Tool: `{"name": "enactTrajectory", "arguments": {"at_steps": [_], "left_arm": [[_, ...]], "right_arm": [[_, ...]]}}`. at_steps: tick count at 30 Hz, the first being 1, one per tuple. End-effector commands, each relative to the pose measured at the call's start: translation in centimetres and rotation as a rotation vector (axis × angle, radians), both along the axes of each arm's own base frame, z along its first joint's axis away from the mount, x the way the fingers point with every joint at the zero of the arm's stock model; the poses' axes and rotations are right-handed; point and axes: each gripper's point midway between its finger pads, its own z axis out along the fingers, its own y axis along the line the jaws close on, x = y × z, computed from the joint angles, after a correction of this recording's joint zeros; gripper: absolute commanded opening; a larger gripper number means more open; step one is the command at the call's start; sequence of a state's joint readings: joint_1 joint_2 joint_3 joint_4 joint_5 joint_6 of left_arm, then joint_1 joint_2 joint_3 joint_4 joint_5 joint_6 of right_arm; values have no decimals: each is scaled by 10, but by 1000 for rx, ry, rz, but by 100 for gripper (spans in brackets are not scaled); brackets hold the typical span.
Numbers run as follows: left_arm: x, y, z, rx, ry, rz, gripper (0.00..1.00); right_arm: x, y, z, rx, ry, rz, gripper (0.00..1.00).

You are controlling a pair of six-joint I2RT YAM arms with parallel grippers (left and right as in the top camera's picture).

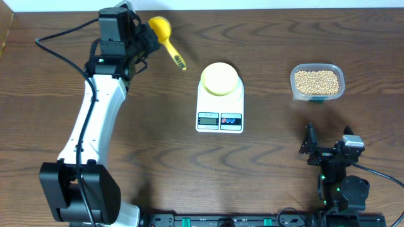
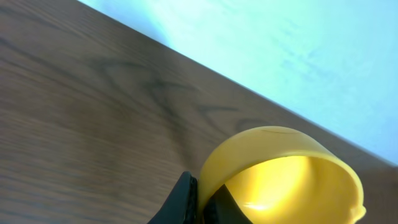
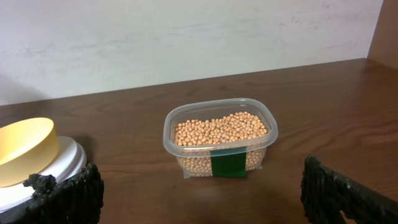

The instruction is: Scoop item into bowl and weigh 50g on scale

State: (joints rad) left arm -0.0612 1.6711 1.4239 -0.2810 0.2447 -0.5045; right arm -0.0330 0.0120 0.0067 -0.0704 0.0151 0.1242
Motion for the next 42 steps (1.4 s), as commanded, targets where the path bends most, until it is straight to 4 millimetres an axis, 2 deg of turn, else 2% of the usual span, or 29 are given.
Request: {"name": "enactTrajectory", "arguments": {"at_steps": [1,8,13,16,23,25,29,32,34,35,38,42], "left_arm": [[2,-13,15,-145,5,77,8],[-2,-32,14,-321,70,160,7],[-9,-55,14,-608,195,279,8],[-12,-67,15,-701,247,298,8],[-16,-78,15,-728,269,297,8],[-17,-83,15,-729,272,288,8],[-21,-95,15,-740,289,275,8],[-24,-108,16,-745,297,255,8],[-26,-113,16,-743,301,245,7],[-27,-116,17,-744,298,236,8],[-28,-125,20,-731,286,201,8],[-36,-142,20,-688,278,136,8]], "right_arm": [[0,2,0,-6,-1,8,99],[0,2,0,-6,-1,8,99],[0,2,0,-6,-1,8,99],[0,2,0,-6,-1,8,99],[0,2,0,-6,-1,8,99],[0,-1,8,-8,-34,-8,99],[0,19,10,90,-41,101,99],[-1,27,27,225,-106,149,99],[-4,39,49,210,-180,232,99],[-6,49,58,207,-180,287,99],[-6,60,74,209,-152,354,99],[8,79,110,221,-78,471,99]]}}
